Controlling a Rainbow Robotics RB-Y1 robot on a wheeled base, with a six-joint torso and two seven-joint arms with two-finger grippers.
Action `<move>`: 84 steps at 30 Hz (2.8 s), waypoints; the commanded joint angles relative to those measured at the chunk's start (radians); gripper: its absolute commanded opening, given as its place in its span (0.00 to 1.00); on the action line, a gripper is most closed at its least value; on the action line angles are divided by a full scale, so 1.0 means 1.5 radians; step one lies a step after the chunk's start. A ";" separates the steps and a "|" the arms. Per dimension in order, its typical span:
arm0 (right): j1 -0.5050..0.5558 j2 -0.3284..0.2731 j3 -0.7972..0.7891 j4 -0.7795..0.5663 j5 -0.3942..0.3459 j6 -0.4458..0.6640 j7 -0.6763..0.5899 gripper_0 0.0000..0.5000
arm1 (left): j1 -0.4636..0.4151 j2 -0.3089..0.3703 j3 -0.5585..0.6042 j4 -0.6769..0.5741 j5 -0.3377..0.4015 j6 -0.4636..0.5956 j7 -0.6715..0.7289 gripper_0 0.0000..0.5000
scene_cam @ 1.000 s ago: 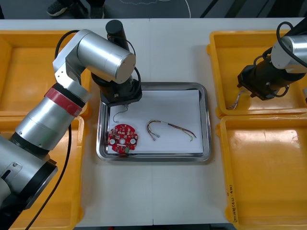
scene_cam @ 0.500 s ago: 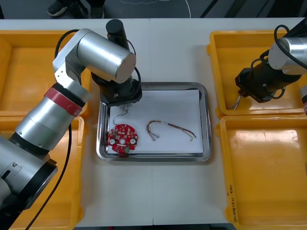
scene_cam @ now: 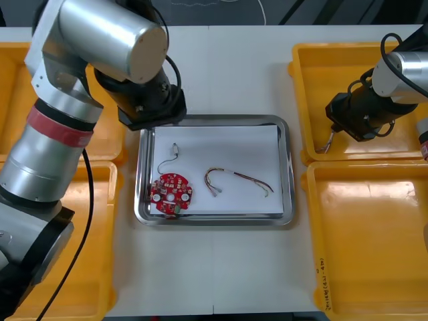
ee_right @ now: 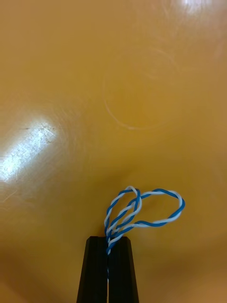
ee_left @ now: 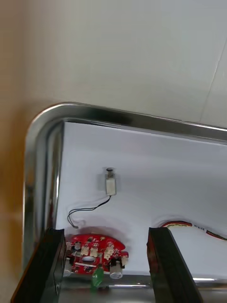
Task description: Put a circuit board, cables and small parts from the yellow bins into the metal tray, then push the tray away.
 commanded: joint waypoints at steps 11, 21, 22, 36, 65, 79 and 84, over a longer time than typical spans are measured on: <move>-0.078 -0.078 -0.045 -0.008 0.025 0.090 0.006 0.00 | -0.017 0.149 0.114 -0.076 0.081 0.008 -0.057 1.00; -0.066 -0.118 -0.055 0.051 0.047 0.012 0.035 0.00 | -0.015 0.211 0.209 0.014 0.104 0.008 -0.216 1.00; -0.066 -0.118 -0.055 0.056 0.048 0.003 0.035 0.00 | -0.015 0.211 0.215 0.019 0.104 0.008 -0.224 1.00; -0.065 -0.106 -0.050 0.118 0.035 -0.081 0.047 0.17 | -0.015 0.248 0.270 0.143 0.083 -0.005 -0.418 1.00; -0.066 -0.103 -0.041 0.107 -0.003 -0.005 0.115 1.00 | -0.030 0.216 0.145 0.296 0.073 -0.181 -0.549 1.00; -0.066 -0.085 -0.036 0.146 -0.002 -0.031 0.133 1.00 | -0.030 0.200 0.102 0.339 0.085 -0.238 -0.564 1.00; -0.066 -0.083 -0.035 0.148 0.002 -0.036 0.133 1.00 | -0.029 0.185 0.102 0.354 0.086 -0.254 -0.568 1.00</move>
